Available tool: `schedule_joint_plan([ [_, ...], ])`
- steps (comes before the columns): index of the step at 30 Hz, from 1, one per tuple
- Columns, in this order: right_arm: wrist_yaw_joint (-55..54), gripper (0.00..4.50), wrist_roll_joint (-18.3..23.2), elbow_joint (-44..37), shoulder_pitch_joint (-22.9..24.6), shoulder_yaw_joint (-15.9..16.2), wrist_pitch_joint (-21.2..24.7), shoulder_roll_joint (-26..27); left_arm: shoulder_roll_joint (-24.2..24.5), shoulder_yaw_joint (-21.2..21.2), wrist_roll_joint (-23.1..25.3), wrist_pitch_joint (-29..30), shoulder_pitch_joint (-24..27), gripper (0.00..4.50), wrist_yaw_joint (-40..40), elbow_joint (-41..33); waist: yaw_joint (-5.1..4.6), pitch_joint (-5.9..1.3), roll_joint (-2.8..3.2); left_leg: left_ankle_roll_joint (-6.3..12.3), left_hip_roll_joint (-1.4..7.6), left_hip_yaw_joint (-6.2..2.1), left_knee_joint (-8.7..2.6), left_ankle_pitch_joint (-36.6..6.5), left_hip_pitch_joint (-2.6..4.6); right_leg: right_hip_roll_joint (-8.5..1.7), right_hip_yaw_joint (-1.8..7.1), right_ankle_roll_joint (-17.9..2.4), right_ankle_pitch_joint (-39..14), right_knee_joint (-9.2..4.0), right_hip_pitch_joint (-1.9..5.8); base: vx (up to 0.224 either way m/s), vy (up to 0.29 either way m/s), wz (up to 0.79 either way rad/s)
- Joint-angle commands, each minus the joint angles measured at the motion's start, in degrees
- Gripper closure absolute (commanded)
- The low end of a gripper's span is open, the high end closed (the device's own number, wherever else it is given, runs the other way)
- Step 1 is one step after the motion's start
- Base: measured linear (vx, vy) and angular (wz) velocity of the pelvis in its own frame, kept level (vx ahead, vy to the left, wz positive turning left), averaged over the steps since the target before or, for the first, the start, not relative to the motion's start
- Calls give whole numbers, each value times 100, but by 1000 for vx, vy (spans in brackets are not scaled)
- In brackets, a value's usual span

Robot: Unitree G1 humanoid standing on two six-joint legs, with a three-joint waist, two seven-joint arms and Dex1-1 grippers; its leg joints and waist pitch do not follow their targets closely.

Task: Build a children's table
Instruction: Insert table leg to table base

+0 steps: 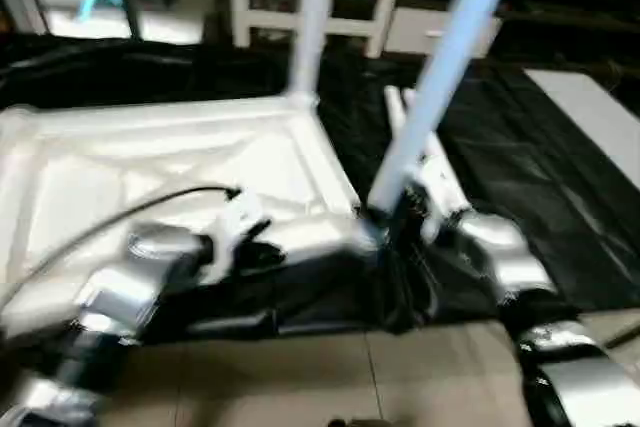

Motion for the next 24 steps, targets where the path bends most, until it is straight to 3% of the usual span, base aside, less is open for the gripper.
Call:
schedule_joint_plan([
  [1, -681, 261, -425, 890, 394, 273, 684, 337, -367, 334, -41, 262, -287, 450, 777, -225, -27, -21, 237, -198, 393, -194, -933, -4872, -146, -155, -38, -361, -1805, 174, 367, -97, 68, -12],
  [2, -1051, 261, -376, 977, 315, 191, 739, 454, -569, 415, -48, 372, -328, 450, 978, -251, 284, 64, 302, -144, 528, 82, -1365, -5441, -467, -51, -46, -400, -1023, 885, 560, -141, 21, 5],
  [3, -1429, 261, -337, 1058, 231, 113, 795, 586, -786, 505, -43, 444, -377, 450, 1227, -261, 401, 81, 224, 16, 567, 206, -1420, -5402, -511, -51, 87, -235, -982, 1052, 556, -155, -53, 20],
  [4, -1690, 261, -289, 1113, 162, 32, 824, 718, -929, 548, -37, 490, -420, 450, 1379, -267, 458, -7, -76, -85, 301, 350, -816, -4293, 75, -197, 514, 91, -3250, 455, -47, -100, -82, 24],
  [5, -1998, 261, -228, 1181, 71, -70, 868, 896, -1113, 605, -31, 548, -475, 450, 1569, -279, 365, -62, -292, -102, 27, 324, 38, -3245, 541, -336, 516, 309, -5065, -306, -634, 8, -154, 0],
  [6, -2111, 261, -189, 1216, 3, -117, 913, 1034, -1226, 647, -33, 588, -515, 450, 1681, -282, 358, -57, -258, 153, -106, 18, 495, -1187, 77, -880, 794, 316, -6745, -665, -310, 70, -63, -48],
  [7, -2159, 261, -175, 1251, -70, -140, 930, 1167, -1278, 655, -15, 657, -544, 450, 1743, -314, 507, -160, -162, 68, 30, -157, 16, -503, -488, -816, 825, 135, -5030, -199, 333, 70, -63, -48],
  [8, -2163, 261, -174, 1254, -76, -142, 931, 1178, -1281, 655, -14, 663, -547, 450, 1748, -317, 543, -188, -52, -57, 108, -146, -218, -322, -373, -579, 659, -70, -3709, -55, 237, 42, 21, -31],
  [9, -2176, 261, -199, 1281, -136, -140, 934, 1263, -1296, 673, -4, 747, -563, 450, 1797, -352, 416, -169, -70, 50, 140, -62, -291, -647, -157, -248, 568, -453, -1671, 109, -16, 0, 0, 0],
  [10, -2211, 261, -207, 1313, -216, -165, 931, 1361, -1268, 715, -3, 845, -582, 450, 1869, -381, 430, -163, 77, 131, 166, 51, -342, -1299, -2, -222, 568, -897, -1345, 45, -84, 0, 0, 0],
  [11, -2200, 261, -199, 1314, -230, -180, 928, 1370, -1221, 720, -3, 858, -575, 450, 1862, -395, 369, -131, 47, 157, 164, 76, -351, -1662, -37, -210, 568, -987, -1580, 7, -100, -26, -56, 18],
  [12, -2178, 261, -202, 1317, -242, -188, 919, 1368, -1169, 724, -9, 869, -564, 450, 1854, -411, 346, -104, 45, 57, 151, 66, -372, -2134, -93, -232, 565, -938, -2223, -44, -85, 0, 0, 0],
  [13, -2117, 261, -216, 1322, -250, -189, 887, 1356, -1129, 728, -15, 887, -551, 450, 1846, -425, 322, -106, 71, -60, 178, 11, -413, -2239, -149, -255, 559, -795, -2489, -63, -52, 0, 0, 0],
  [14, -2117, 261, -216, 1322, -250, -189, 887, 1356, -1129, 728, -15, 887, -551, 450, 1846, -425, 317, -135, 68, -95, 177, 20, -407, -2178, -156, -252, 564, -736, -2426, -81, -38, 0, 0, 0],
  [16, -1970, 261, -181, 1349, -276, -279, 855, 1320, -1037, 713, 5, 868, -506, 450, 1722, -469, 305, -172, 58, -61, 185, 75, -410, -1688, -157, -234, 590, -831, -1610, -56, -13, 0, 0, 0],
  [20, -1344, 261, -133, 1243, -285, -285, 799, 1179, -694, 494, -2, 413, -392, 450, 1239, -498, 269, -180, 68, 95, 186, 115, -397, -1416, -184, -238, 595, -992, -1253, -39, 15, 0, 0, 0],
  [21, -1095, 261, -146, 1200, -278, -245, 798, 1129, -597, 432, 29, 356, -374, 450, 1179, -495, 258, -211, 75, 133, 193, 120, -375, -1007, -221, -237, 593, -1122, -710, 34, 78, 51, 6, -3],
  [23, 66, 261, -171, 941, -181, 9, 858, 904, -256, 228, 87, 43, -295, 450, 858, -486, 252, -237, 76, 316, 192, 143, -330, -642, -216, -233, 597, -1328, -51, 99, 115, 54, 9, -3],
  [24, 66, 261, -171, 941, -181, 9, 858, 904, -256, 228, 87, 43, -295, 450, 858, -486, 258, -255, 113, 447, 196, 155, -301, -284, -205, -233, 597, -1498, 525, 153, 146, 63, 17, -3],
])
